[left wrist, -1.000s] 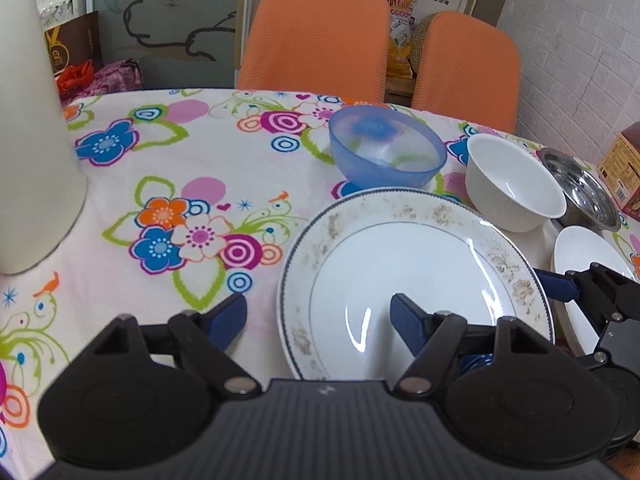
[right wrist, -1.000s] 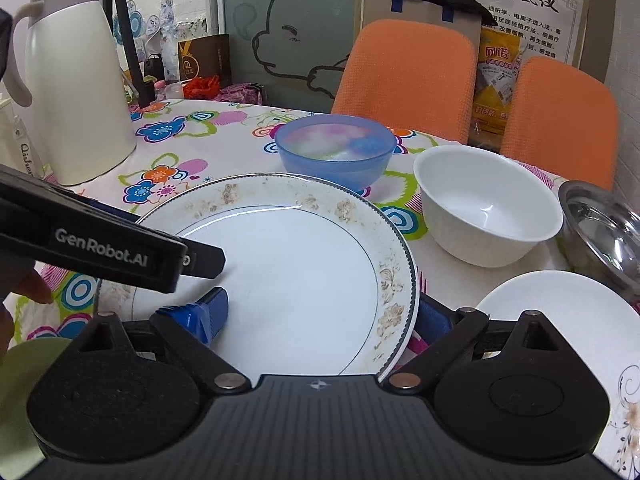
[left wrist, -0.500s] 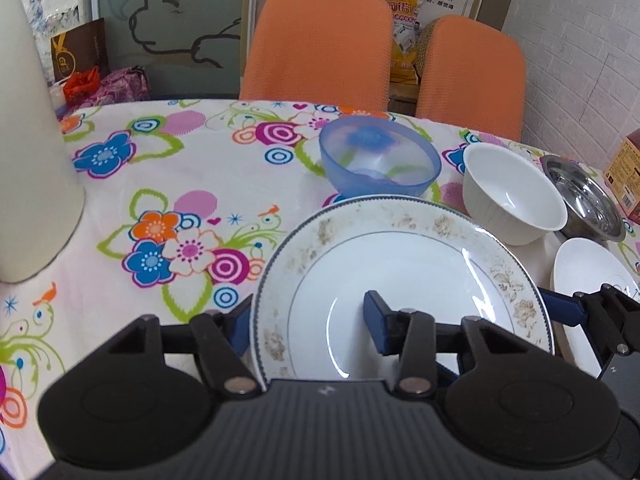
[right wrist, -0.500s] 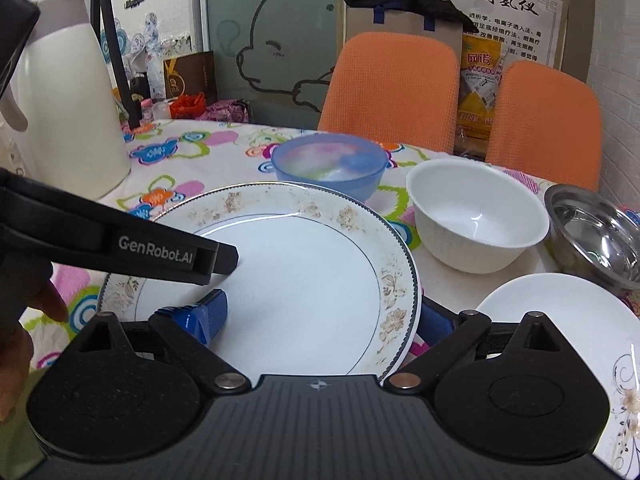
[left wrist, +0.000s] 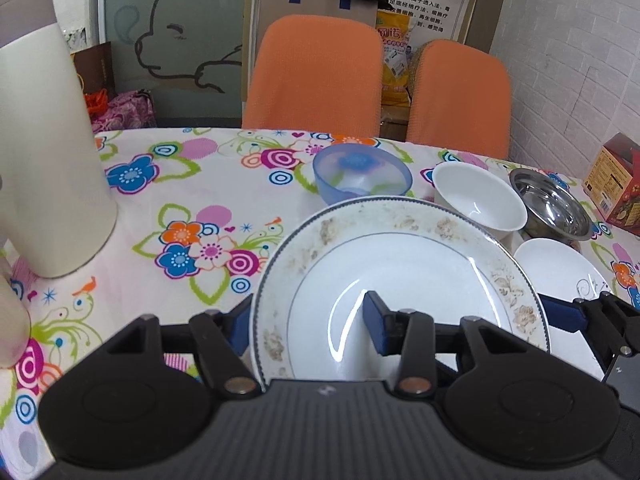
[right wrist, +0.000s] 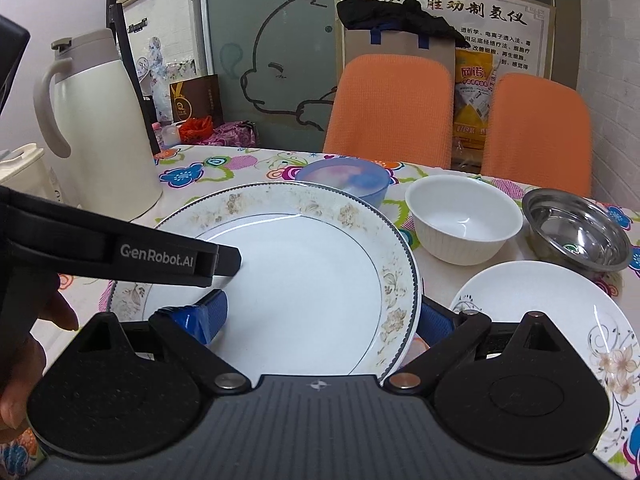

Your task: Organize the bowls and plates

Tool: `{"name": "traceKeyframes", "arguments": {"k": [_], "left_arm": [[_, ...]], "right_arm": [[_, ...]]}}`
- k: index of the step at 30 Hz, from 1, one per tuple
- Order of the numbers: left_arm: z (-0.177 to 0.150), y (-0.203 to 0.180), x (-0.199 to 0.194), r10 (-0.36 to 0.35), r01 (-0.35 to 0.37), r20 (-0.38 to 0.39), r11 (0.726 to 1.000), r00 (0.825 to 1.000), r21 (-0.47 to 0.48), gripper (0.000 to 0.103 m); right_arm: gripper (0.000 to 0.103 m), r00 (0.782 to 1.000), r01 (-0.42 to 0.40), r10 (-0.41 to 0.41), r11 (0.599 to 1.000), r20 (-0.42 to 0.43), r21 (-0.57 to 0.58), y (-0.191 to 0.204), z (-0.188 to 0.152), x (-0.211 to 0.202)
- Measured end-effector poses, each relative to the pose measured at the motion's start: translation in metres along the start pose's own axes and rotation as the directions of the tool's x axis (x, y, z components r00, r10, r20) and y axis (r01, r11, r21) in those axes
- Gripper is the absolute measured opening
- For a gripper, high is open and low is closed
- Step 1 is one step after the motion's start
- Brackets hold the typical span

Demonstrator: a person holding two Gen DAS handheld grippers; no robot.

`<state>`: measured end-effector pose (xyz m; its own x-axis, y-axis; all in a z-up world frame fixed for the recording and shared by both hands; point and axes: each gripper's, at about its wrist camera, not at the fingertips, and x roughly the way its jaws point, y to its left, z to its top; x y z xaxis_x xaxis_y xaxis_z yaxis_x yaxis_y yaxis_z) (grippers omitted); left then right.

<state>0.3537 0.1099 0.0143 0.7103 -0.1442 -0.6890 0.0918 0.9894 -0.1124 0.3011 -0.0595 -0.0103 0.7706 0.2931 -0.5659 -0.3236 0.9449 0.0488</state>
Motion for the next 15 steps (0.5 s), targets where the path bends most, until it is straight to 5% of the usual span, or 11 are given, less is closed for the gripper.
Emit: {"name": "traceKeyframes", "arguments": {"k": [15], "left_arm": [[-0.061, -0.005, -0.073, -0.027, 0.028, 0.040, 1.000, 0.999, -0.011, 0.042]], "right_arm": [[0.086, 1.000, 0.011, -0.011, 1.000, 0.028, 0.001, 0.030, -0.043, -0.068]]}}
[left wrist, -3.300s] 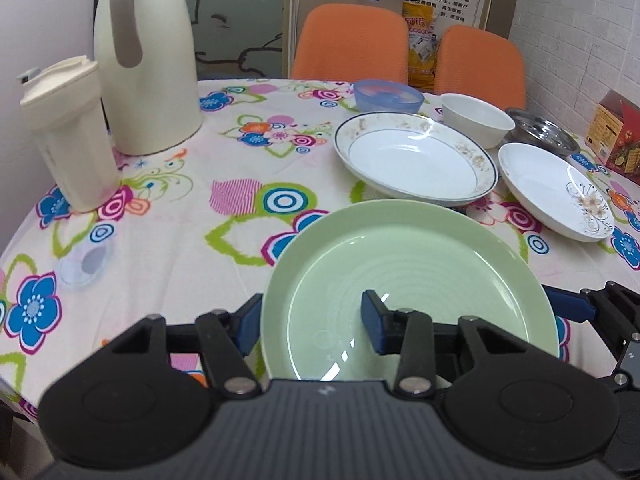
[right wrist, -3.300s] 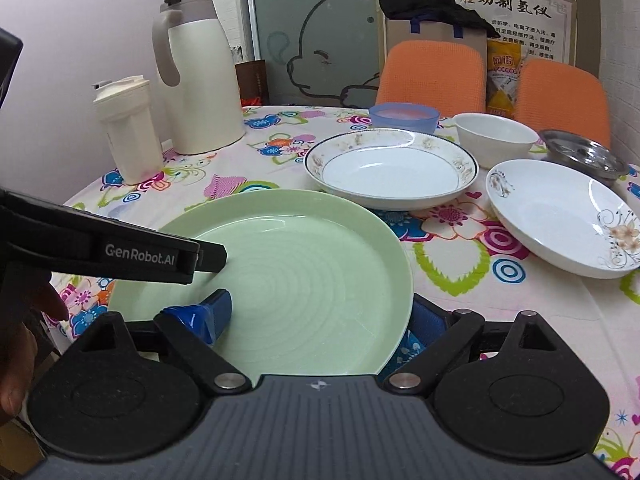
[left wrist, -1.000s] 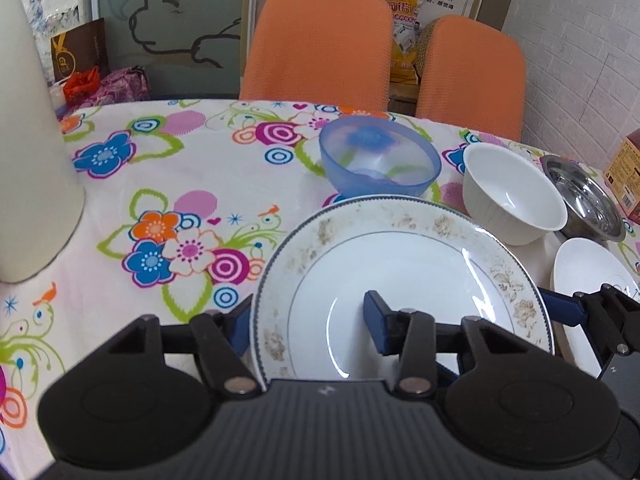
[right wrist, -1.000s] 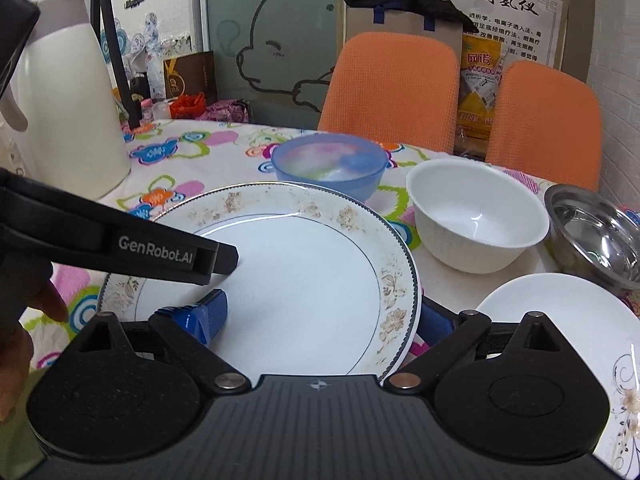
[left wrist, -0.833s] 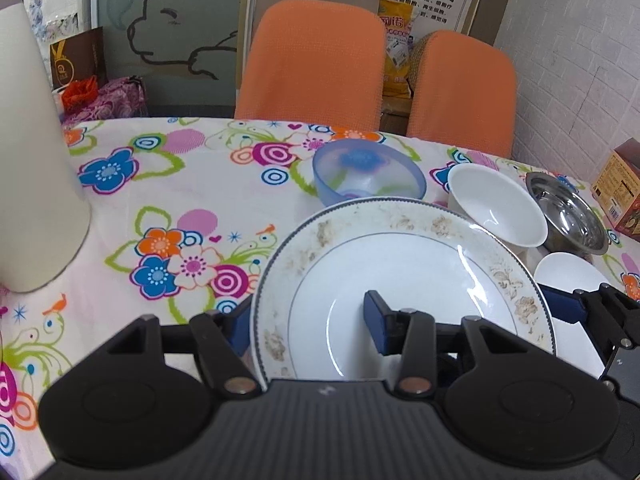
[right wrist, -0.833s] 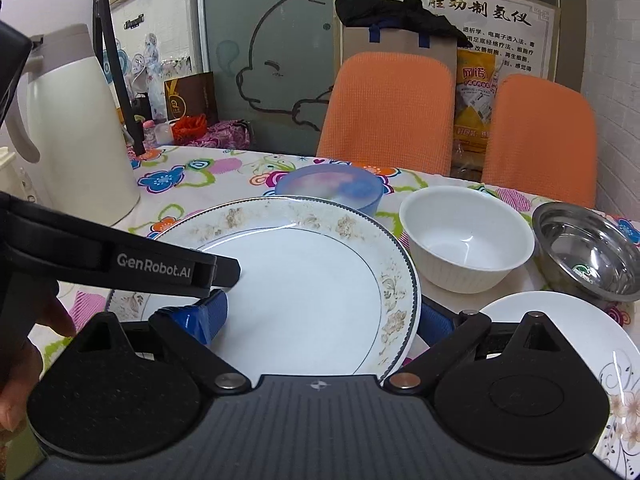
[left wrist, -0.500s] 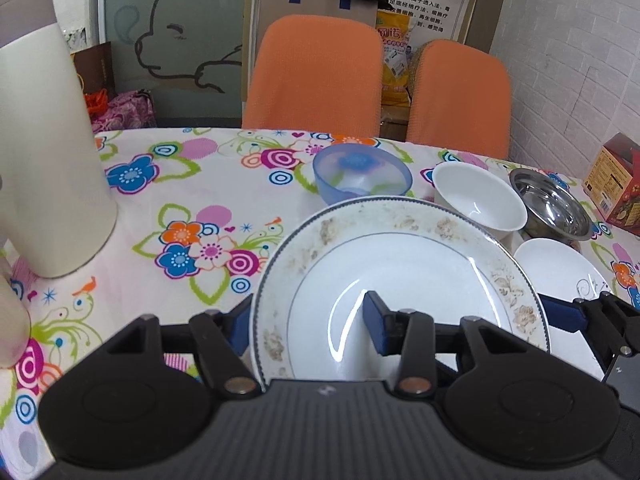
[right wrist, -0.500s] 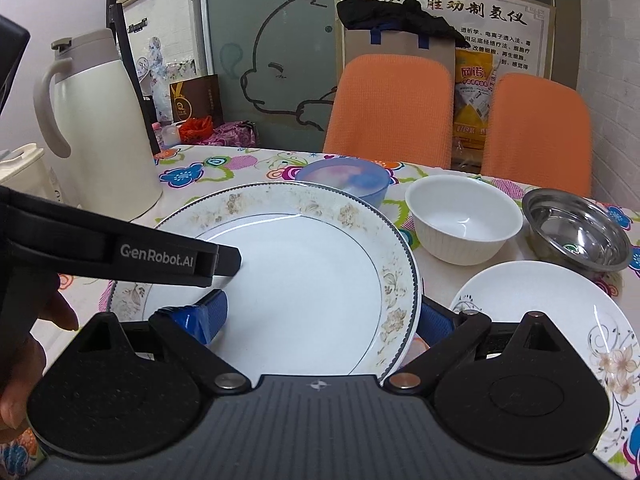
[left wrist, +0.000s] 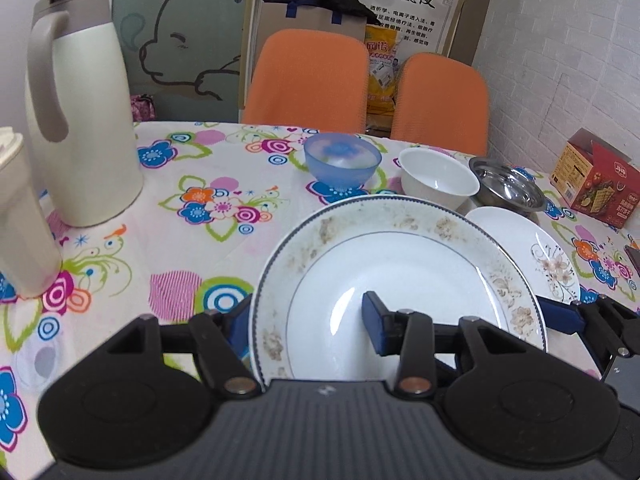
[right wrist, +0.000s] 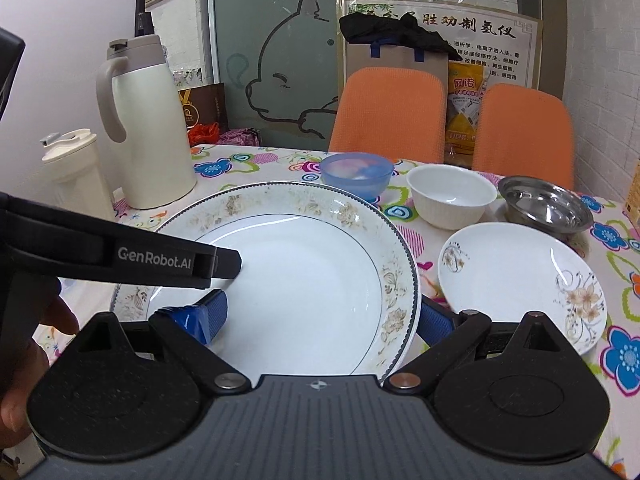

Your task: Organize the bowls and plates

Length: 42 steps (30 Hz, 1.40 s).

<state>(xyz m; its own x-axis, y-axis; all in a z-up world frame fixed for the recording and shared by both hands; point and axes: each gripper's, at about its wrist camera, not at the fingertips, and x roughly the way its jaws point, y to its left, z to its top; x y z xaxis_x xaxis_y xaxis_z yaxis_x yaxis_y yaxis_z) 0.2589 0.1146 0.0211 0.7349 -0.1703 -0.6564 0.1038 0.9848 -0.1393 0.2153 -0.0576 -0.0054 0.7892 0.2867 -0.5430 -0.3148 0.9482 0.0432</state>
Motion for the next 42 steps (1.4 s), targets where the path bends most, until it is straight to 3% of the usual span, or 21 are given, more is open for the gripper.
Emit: {"name": "traceKeyframes", "arguments": {"k": [7, 12, 22, 26, 30, 34, 37, 42], "left_arm": [[-0.044, 0.015, -0.009, 0.011, -0.013, -0.056, 0.999, 0.998, -0.032, 0.042], [-0.058, 0.023, -0.008, 0.024, -0.027, -0.080, 0.999, 0.997, -0.038, 0.042], [-0.059, 0.031, -0.002, -0.015, 0.010, -0.079, 0.998, 0.997, -0.065, 0.048], [-0.054, 0.035, -0.010, -0.046, 0.042, -0.049, 0.996, 0.998, -0.073, 0.065], [-0.045, 0.029, -0.034, 0.014, -0.014, 0.041, 1.000, 0.999, -0.014, 0.074], [-0.037, 0.024, -0.039, 0.072, -0.074, 0.080, 0.997, 0.994, 0.023, 0.074], [-0.036, 0.018, -0.033, 0.032, -0.032, 0.053, 0.999, 0.998, 0.011, 0.074], [-0.034, -0.011, -0.023, -0.027, 0.026, 0.030, 0.999, 0.999, 0.045, 0.074]], "right_arm": [[0.086, 0.998, -0.035, 0.037, 0.999, -0.048, 0.029, 0.015, -0.029, -0.006], [0.086, 0.996, -0.044, 0.046, 0.999, -0.073, 0.022, 0.022, -0.038, 0.001], [0.085, 0.996, -0.053, 0.054, 0.999, -0.074, 0.010, 0.017, -0.040, 0.013], [0.084, 0.998, -0.039, 0.037, 0.999, -0.041, -0.032, 0.017, -0.037, 0.012], [0.084, 0.999, -0.024, 0.024, 1.000, -0.022, -0.007, 0.008, -0.034, 0.009], [0.084, 0.999, -0.046, 0.046, 0.999, -0.009, 0.025, 0.001, -0.032, 0.003], [0.084, 0.999, -0.043, 0.043, 0.999, 0.007, 0.016, -0.007, -0.033, -0.009], [0.084, 0.999, 0.034, -0.035, 0.998, 0.017, 0.059, -0.048, -0.036, -0.034]]}}
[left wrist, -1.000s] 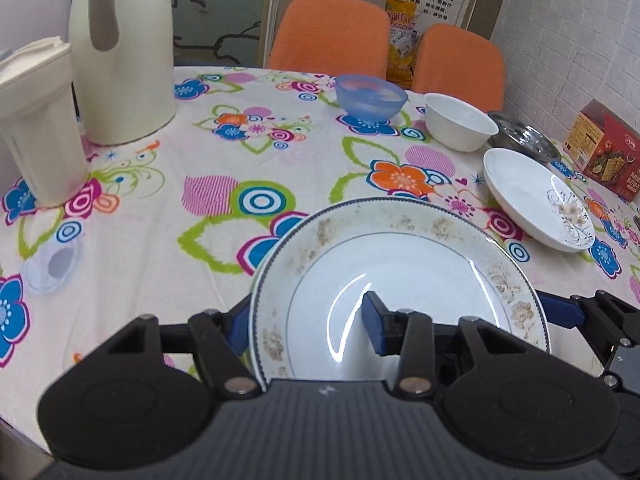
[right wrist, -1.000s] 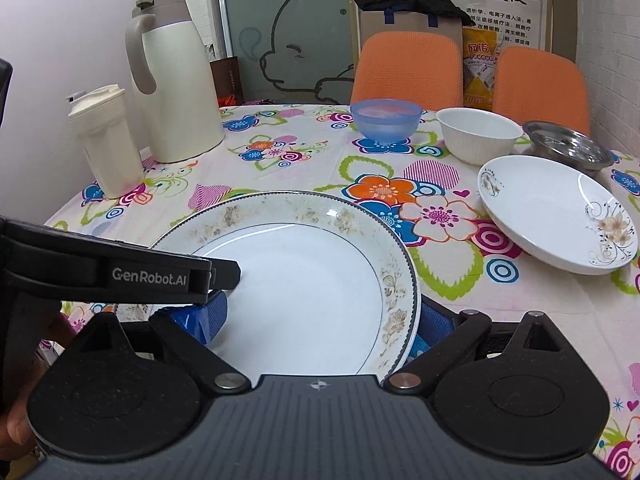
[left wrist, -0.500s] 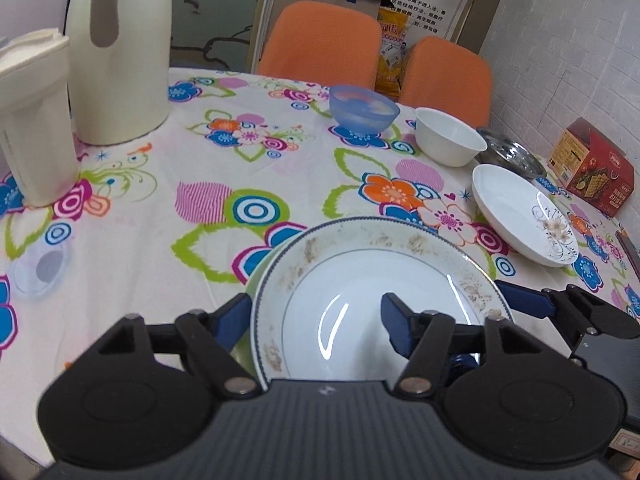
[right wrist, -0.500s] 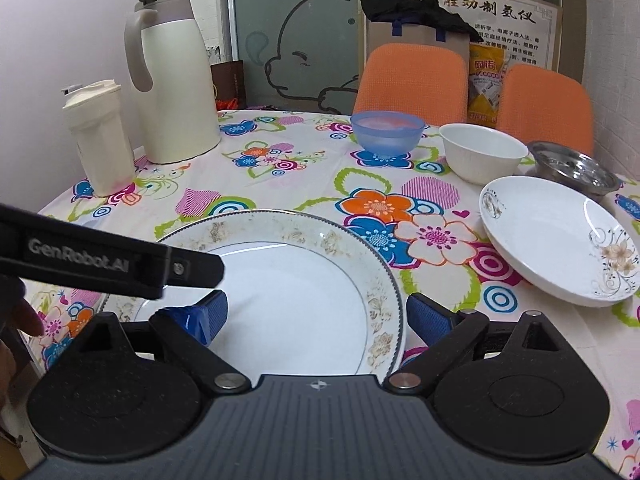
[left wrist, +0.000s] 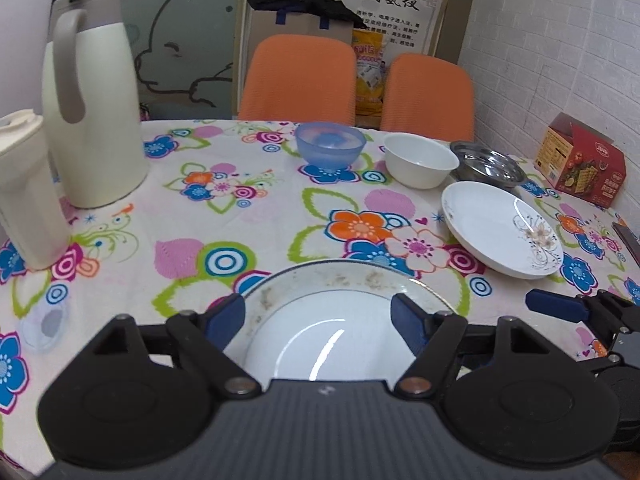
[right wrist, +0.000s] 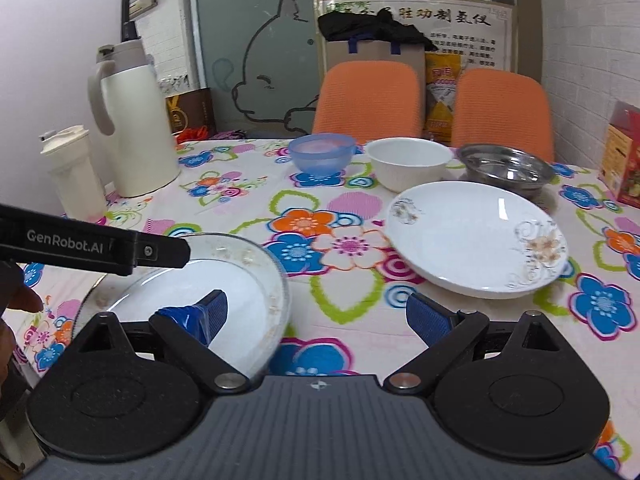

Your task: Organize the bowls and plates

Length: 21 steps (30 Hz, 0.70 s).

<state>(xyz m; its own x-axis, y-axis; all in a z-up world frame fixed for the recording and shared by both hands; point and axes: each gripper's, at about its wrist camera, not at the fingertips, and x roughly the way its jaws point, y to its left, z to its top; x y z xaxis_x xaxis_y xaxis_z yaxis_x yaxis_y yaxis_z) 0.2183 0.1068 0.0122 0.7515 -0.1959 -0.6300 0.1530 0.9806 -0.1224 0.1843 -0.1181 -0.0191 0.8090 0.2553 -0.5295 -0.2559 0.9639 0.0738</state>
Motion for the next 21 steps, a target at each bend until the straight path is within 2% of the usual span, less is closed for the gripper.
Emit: {"name": "traceKeyframes", "arguments": {"k": [4, 8, 12, 14, 17, 21], "left_arm": [[0.015, -0.029, 0.015, -0.058, 0.058, -0.024, 0.998, 0.998, 0.030, 0.074], [0.045, -0.060, 0.042, -0.133, 0.138, -0.078, 0.988, 0.988, 0.062, 0.074], [0.074, -0.088, 0.081, -0.190, 0.197, -0.134, 0.979, 0.973, 0.045, 0.074], [0.084, -0.102, 0.103, -0.183, 0.193, -0.164, 0.980, 0.969, 0.045, 0.074], [0.091, -0.119, 0.132, -0.138, 0.155, -0.201, 0.986, 0.970, 0.070, 0.074], [0.094, -0.131, 0.166, -0.115, 0.139, -0.258, 0.987, 0.959, 0.075, 0.074]], "right_arm": [[0.084, 0.997, 0.082, -0.082, 0.996, 0.005, 0.042, -0.050, 0.010, -0.011], [0.084, 0.980, 0.200, -0.200, 0.979, -0.020, 0.036, -0.098, 0.028, 0.001], [0.084, 0.975, 0.215, -0.211, 0.974, -0.063, 0.071, -0.132, 0.038, 0.028], [0.084, 0.974, 0.216, -0.209, 0.974, -0.085, 0.073, -0.142, 0.039, 0.043], [0.084, 0.972, 0.210, -0.202, 0.976, -0.120, 0.057, -0.150, 0.041, 0.060], [0.084, 0.972, 0.191, -0.181, 0.980, -0.152, 0.053, -0.154, 0.041, 0.078]]}}
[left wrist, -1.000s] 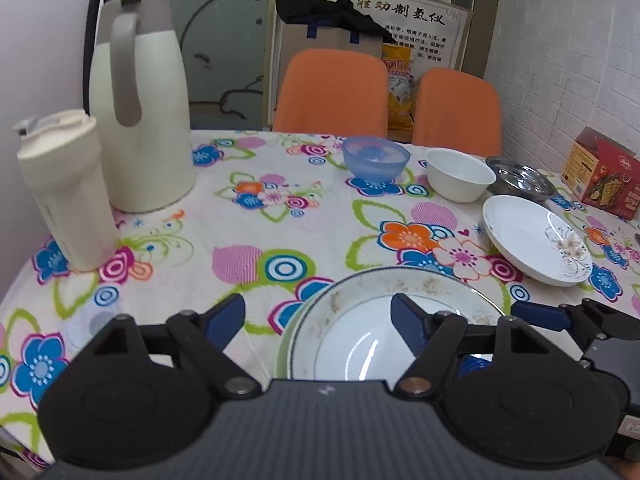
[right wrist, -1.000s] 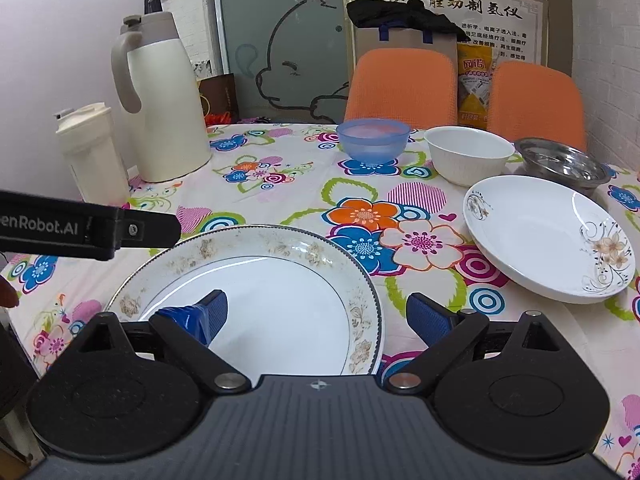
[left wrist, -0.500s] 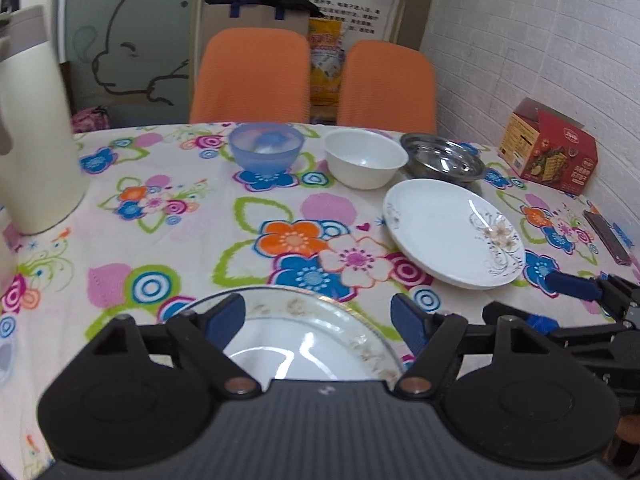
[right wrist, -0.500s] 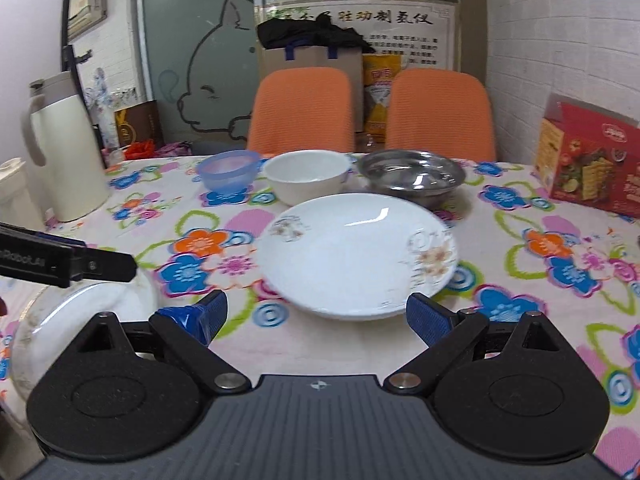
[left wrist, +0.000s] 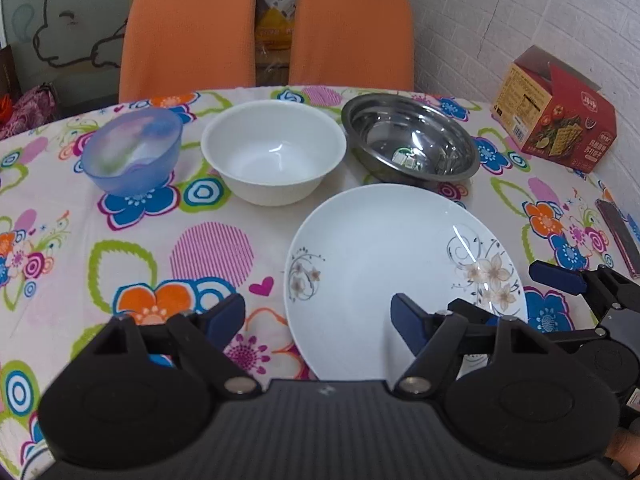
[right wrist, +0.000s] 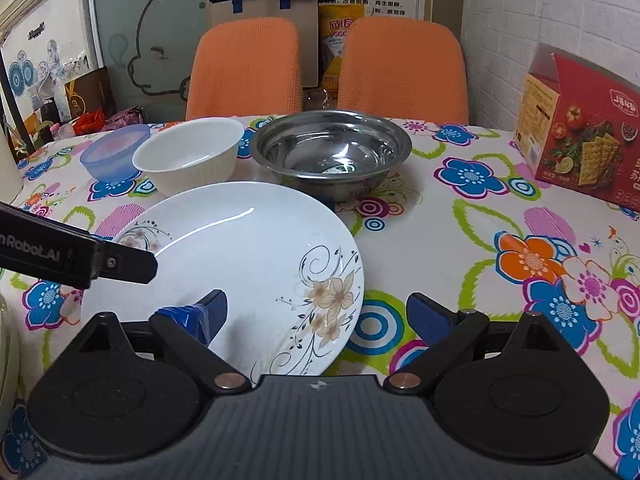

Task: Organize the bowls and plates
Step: 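Grasp the rim of the flower-print white plate with the left tool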

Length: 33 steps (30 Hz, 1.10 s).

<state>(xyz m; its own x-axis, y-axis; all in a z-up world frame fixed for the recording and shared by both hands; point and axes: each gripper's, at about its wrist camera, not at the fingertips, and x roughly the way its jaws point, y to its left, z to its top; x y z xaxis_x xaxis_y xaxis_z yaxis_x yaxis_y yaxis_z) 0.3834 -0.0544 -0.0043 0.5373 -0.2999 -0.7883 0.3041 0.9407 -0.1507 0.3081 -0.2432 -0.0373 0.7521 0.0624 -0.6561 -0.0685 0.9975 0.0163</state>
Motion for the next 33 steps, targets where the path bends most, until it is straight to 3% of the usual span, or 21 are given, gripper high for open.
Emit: {"name": "traceKeyframes", "arguments": {"k": [11, 20, 25, 27, 30, 33], "left_arm": [[0.005, -0.006, 0.034, -0.019, 0.019, -0.055, 1.000, 0.998, 0.005, 0.074], [0.001, -0.012, 0.035, 0.003, -0.001, -0.034, 0.999, 0.999, 0.049, 0.073], [0.000, -0.017, 0.033, 0.004, -0.003, -0.022, 0.999, 1.000, 0.045, 0.063], [0.000, -0.013, 0.032, -0.010, 0.010, -0.020, 1.000, 1.000, 0.029, 0.055], [-0.001, -0.014, 0.029, -0.001, 0.002, -0.028, 1.000, 1.000, 0.020, 0.054], [-0.001, -0.015, 0.025, -0.010, 0.010, -0.019, 1.000, 1.000, 0.017, 0.053]], "right_arm": [[0.085, 0.999, -0.038, 0.038, 0.999, 0.004, 0.025, 0.000, -0.005, 0.013], [0.086, 0.999, -0.021, 0.020, 0.999, 0.034, 0.039, 0.001, -0.008, 0.012], [0.084, 0.999, -0.006, 0.007, 1.000, 0.041, -0.001, 0.023, -0.009, 0.009], [0.086, 1.000, 0.003, -0.003, 1.000, 0.030, 0.012, 0.027, -0.007, 0.010], [0.086, 1.000, 0.013, -0.014, 1.000, 0.009, 0.028, 0.027, -0.004, 0.010], [0.086, 0.999, 0.009, -0.011, 0.999, 0.042, 0.039, 0.027, -0.006, 0.000]]}}
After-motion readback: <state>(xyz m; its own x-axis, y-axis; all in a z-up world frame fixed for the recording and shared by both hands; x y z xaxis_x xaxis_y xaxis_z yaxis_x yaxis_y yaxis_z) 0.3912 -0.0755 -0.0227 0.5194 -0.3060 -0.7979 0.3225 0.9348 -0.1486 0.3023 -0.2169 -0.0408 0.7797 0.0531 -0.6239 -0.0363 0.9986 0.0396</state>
